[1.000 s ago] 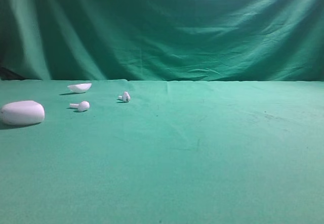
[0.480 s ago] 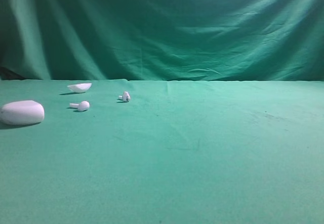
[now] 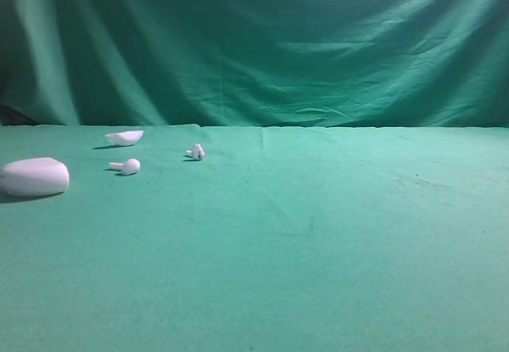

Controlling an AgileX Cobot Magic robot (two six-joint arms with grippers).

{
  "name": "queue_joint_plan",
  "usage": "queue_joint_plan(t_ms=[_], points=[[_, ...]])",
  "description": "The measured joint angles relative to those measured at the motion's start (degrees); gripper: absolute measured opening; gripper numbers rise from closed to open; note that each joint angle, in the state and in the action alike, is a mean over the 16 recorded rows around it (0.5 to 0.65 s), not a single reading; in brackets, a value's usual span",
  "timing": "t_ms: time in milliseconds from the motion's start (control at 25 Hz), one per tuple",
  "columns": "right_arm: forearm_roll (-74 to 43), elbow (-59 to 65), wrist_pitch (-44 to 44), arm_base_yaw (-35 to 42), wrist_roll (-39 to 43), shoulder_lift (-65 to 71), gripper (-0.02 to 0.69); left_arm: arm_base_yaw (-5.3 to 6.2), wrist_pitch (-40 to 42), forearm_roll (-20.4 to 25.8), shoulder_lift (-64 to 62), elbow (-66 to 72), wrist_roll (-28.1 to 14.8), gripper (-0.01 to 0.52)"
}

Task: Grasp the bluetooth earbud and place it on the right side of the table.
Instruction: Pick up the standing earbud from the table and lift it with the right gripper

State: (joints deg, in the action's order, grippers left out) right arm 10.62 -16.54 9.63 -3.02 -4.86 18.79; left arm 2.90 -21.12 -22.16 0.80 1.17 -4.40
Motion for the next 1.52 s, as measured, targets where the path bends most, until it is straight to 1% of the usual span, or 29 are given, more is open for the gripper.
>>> queue_joint_plan(t_ms=[200, 360, 520, 720, 880, 1120, 1200, 1280, 1520], points=[[0.68, -6.68, 9.66, -0.44, -2.93, 12.50, 0.000, 0.00, 0.00, 0.00, 0.00, 0.00, 0.00, 0.000], [1.30, -13.42, 17.92, -2.31, -6.26, 23.01, 0.000, 0.00, 0.00, 0.00, 0.00, 0.00, 0.00, 0.000], [1.29, -22.38, 26.81, -6.08, -9.64, 34.03, 0.000, 0.00, 0.00, 0.00, 0.00, 0.00, 0.00, 0.000], [0.32, -35.85, 36.57, -13.27, -11.98, 48.85, 0.000, 0.00, 0.00, 0.00, 0.00, 0.00, 0.00, 0.000], [-1.16, -46.87, 40.81, -19.84, -10.73, 60.84, 0.000, 0.00, 0.00, 0.00, 0.00, 0.00, 0.00, 0.000], [-3.98, -62.95, 43.61, -28.13, -7.92, 77.66, 0.006, 0.00, 0.00, 0.00, 0.00, 0.00, 0.00, 0.000], [-4.81, -68.17, 44.37, -30.06, -7.01, 82.87, 0.025, 0.00, 0.00, 0.00, 0.00, 0.00, 0.00, 0.000], [-5.48, -73.13, 45.04, -31.58, -6.34, 87.85, 0.058, 0.00, 0.00, 0.00, 0.00, 0.00, 0.00, 0.000], [-6.62, -85.79, 46.02, -34.07, -5.63, 100.75, 0.198, 0.00, 0.00, 0.00, 0.00, 0.00, 0.00, 0.000]])
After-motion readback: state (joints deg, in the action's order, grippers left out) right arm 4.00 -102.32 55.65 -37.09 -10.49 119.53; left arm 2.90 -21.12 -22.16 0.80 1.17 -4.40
